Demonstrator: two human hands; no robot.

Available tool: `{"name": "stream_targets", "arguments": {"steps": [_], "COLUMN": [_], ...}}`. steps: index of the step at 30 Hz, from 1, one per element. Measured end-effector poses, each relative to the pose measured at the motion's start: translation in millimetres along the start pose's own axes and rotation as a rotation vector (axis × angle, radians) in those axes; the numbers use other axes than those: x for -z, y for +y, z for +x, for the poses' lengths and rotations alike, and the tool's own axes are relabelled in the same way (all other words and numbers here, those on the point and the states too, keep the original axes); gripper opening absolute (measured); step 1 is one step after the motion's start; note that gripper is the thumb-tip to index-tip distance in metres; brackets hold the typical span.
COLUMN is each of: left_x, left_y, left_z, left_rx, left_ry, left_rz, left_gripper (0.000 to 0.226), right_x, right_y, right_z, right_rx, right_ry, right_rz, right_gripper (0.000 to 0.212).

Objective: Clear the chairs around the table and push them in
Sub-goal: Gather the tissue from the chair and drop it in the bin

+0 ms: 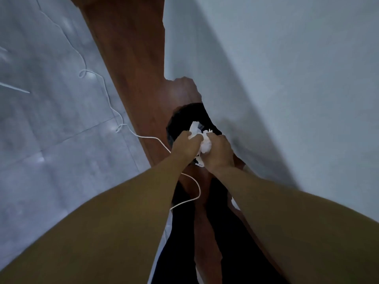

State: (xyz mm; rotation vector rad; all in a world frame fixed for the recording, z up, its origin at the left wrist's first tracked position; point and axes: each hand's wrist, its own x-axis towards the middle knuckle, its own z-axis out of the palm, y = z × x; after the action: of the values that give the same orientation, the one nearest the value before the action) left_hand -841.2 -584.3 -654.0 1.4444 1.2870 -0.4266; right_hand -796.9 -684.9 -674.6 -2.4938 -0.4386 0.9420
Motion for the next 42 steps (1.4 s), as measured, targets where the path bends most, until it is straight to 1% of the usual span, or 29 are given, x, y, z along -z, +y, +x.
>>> {"name": "stream_targets", "arguments": {"steps": [4,7,10,11,13,15,17,19,20,24,25,26,27,28,29,30,31,33,37,39,41,42], "left_x": [-2,-10,-16,-17,-17,-16,-12,-7,-6,7,11,15,20,24,29,35,41,54,77,90,100,104], "left_y": [-18,-23,-28,-29,-32,-31,-28,-26,-23,-11,-5,1,7,13,19,27,34,49,79,97,115,123], "left_z": [51,75,93,95,97,97,93,90,85,71,66,59,52,46,37,27,17,-6,-55,-88,-122,-137], "left_rx": [-0.027,-0.039,-0.044,-0.041,-0.052,-0.078,-0.090,-0.129,-0.135,-0.171,-0.184,-0.201,-0.202,-0.211,-0.220,-0.240,-0.253,-0.271,-0.308,-0.386,-0.487,-0.503], "left_ry": [-0.038,-0.080,-0.091,-0.089,-0.068,-0.042,-0.042,-0.047,-0.059,-0.037,-0.025,-0.025,-0.032,-0.045,-0.069,-0.076,-0.071,-0.057,0.012,0.061,0.089,0.101], "left_rz": [-0.007,0.003,0.015,0.010,0.020,0.044,0.073,0.095,0.101,0.160,0.172,0.196,0.210,0.250,0.290,0.319,0.349,0.398,0.427,0.457,0.518,0.567], "left_gripper": [0.053,0.058,0.061,0.060,0.054,0.049,0.047,0.026,0.020,0.020,0.022,0.026,0.026,0.025,0.029,0.037,0.043,0.045,0.037,0.035,0.041,0.044], "right_x": [-36,-54,-66,-64,-60,-55,-51,-47,-45,-32,-27,-21,-13,-6,3,13,22,42,83,109,135,148], "right_y": [20,30,38,37,38,37,36,30,27,10,5,-2,-8,-15,-22,-31,-38,-53,-83,-99,-115,-123], "right_z": [43,71,88,88,90,88,87,84,82,71,68,65,62,60,56,51,46,30,-8,-29,-48,-56], "right_rx": [-0.091,-0.116,-0.139,-0.139,-0.130,-0.162,-0.138,-0.099,-0.097,-0.065,-0.058,-0.056,-0.047,-0.033,-0.012,0.002,0.014,0.050,0.115,0.161,0.201,0.211], "right_ry": [0.028,0.042,0.027,0.024,0.025,-0.014,-0.014,0.008,0.022,0.091,0.089,0.078,0.053,0.026,0.006,-0.006,-0.010,-0.007,0.014,0.016,0.012,0.008], "right_rz": [-0.002,-0.017,-0.013,-0.022,-0.027,0.018,0.013,0.035,0.058,0.110,0.107,0.110,0.103,0.080,0.048,0.043,0.053,0.063,0.094,0.074,0.053,0.045], "right_gripper": [0.047,0.058,0.083,0.086,0.084,0.085,0.077,0.065,0.057,0.008,0.003,0.005,0.011,0.026,0.041,0.050,0.052,0.050,0.040,0.045,0.047,0.045]}}
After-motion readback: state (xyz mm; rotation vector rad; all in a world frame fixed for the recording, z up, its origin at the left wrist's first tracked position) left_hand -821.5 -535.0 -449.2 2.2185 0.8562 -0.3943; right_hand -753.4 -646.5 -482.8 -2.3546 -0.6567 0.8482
